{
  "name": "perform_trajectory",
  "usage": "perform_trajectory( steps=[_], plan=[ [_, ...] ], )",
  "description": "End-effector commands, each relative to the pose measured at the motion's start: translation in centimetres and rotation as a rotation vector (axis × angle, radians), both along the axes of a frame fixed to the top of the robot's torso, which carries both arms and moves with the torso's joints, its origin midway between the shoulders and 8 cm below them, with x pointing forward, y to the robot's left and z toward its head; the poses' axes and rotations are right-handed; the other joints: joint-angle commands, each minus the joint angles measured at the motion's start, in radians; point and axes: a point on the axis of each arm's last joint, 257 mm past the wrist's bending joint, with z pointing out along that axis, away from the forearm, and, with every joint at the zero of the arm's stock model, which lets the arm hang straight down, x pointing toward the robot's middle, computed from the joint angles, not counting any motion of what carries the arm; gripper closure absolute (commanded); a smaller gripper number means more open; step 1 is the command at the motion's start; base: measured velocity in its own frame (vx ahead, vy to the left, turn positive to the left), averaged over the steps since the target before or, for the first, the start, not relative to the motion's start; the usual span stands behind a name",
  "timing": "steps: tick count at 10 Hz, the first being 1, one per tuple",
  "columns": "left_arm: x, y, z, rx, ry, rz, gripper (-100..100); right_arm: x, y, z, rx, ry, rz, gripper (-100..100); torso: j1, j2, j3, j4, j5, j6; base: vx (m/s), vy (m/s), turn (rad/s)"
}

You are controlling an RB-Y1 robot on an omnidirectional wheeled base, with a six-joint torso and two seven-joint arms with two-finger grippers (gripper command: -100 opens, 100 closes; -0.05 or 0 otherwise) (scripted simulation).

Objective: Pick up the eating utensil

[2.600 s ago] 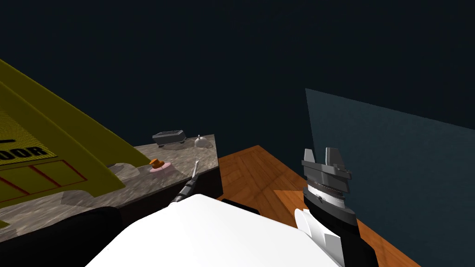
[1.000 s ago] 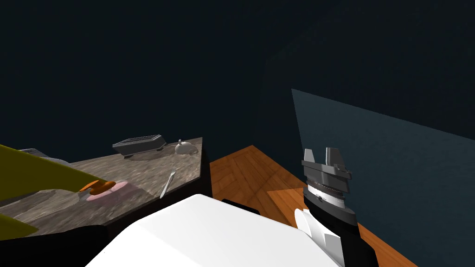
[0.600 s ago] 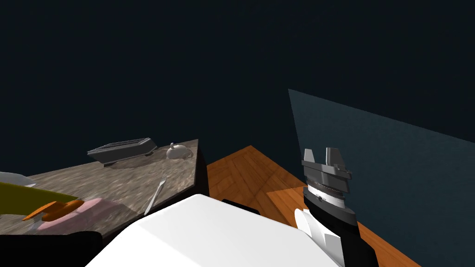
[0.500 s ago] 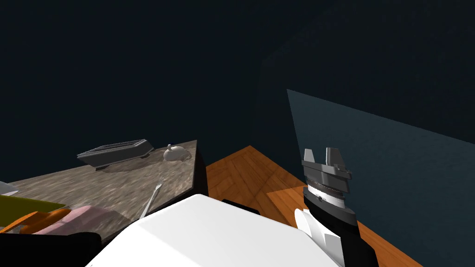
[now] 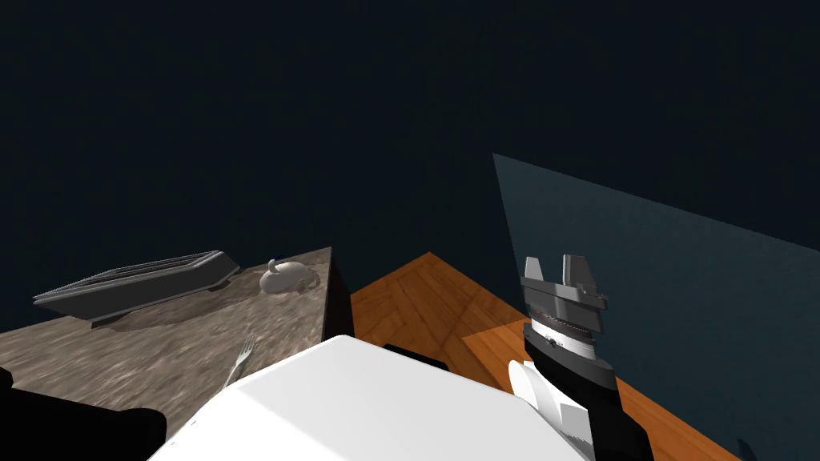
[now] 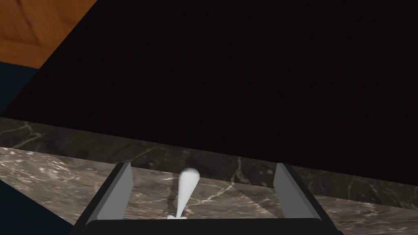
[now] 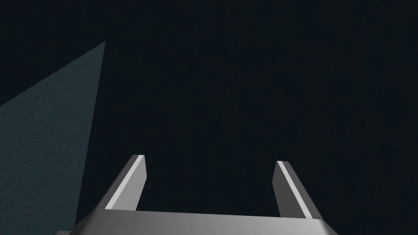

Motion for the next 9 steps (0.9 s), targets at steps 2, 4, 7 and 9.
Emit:
perform_trajectory(
  steps=[2,4,7,9],
  plan=[
    [-0.6,1.0,0.5,0.002,0.054,-0.045,-100,0.0,0.0,0.0,0.000,0.000,0.000,0,-0.001,0.003,0.002,0.001,0.000,0.000,0.065,0.103,-0.104],
    [-0.5,1.4,0.6,0.000,0.076,-0.074,-100,0.0,0.0,0.0,0.000,0.000,0.000,0,0.004,-0.001,0.000,0.000,0.001,0.000,0.120,0.146,-0.099],
    [-0.2,2.1,0.7,-0.005,0.111,-0.126,-100,0.0,0.0,0.0,0.000,0.000,0.000,0,0.000,0.002,0.001,0.001,0.000,0.000,0.085,0.110,-0.108],
    [0.2,2.3,0.7,-0.009,0.121,-0.149,-100,0.0,0.0,0.0,0.000,0.000,0.000,0,0.002,0.001,0.001,0.000,0.001,0.000,0.065,0.108,-0.055]
  ],
)
